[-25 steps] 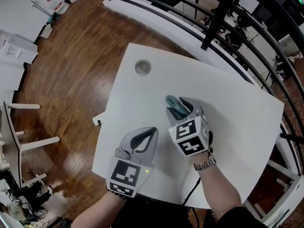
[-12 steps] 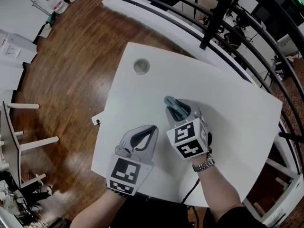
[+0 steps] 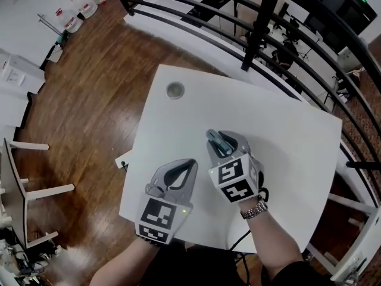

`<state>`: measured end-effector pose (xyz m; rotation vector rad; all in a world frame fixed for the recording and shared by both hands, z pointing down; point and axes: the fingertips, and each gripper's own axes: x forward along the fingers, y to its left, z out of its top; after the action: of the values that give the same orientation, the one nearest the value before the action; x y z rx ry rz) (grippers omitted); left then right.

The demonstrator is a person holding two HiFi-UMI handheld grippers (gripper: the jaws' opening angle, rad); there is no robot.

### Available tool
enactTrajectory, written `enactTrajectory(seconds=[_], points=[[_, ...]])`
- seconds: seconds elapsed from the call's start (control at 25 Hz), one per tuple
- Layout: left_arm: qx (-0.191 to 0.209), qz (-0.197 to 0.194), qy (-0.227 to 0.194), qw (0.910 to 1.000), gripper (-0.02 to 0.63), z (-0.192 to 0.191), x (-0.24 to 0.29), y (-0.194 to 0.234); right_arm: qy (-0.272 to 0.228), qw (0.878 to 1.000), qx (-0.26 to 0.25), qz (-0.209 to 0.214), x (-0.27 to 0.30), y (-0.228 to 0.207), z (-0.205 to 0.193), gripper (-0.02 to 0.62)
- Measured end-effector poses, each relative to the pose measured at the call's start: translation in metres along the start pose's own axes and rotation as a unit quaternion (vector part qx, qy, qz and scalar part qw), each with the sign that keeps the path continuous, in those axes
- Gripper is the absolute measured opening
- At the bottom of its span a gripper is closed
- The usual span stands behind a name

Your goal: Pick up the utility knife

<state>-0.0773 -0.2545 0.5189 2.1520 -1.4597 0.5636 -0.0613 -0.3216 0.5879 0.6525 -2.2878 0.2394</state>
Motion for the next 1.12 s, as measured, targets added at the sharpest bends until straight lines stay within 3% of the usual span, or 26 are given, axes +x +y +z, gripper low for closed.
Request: enactTrajectory(seconds=[0.84, 1.04, 1.12], points=[[0.051, -0.076, -0.065, 0.9937, 0.017, 0.006, -0.099, -0.036, -0.027, 0.994, 0.03, -0.103, -0.118, 0.076, 0.009, 0.127], [0.063, -0.087, -0.018, 0.994, 0.019, -0.04, -0.091, -0.039, -0.039, 0.992, 0.028, -0.118, -0.139, 0.092, 0.015, 0.126], [0.1, -0.094, 0.007, 0.9905, 0.092, -0.06, -0.081, -0.044, -0.048, 0.991, 0.029, -0.12, -0.148, 0.099, 0.025, 0.126]])
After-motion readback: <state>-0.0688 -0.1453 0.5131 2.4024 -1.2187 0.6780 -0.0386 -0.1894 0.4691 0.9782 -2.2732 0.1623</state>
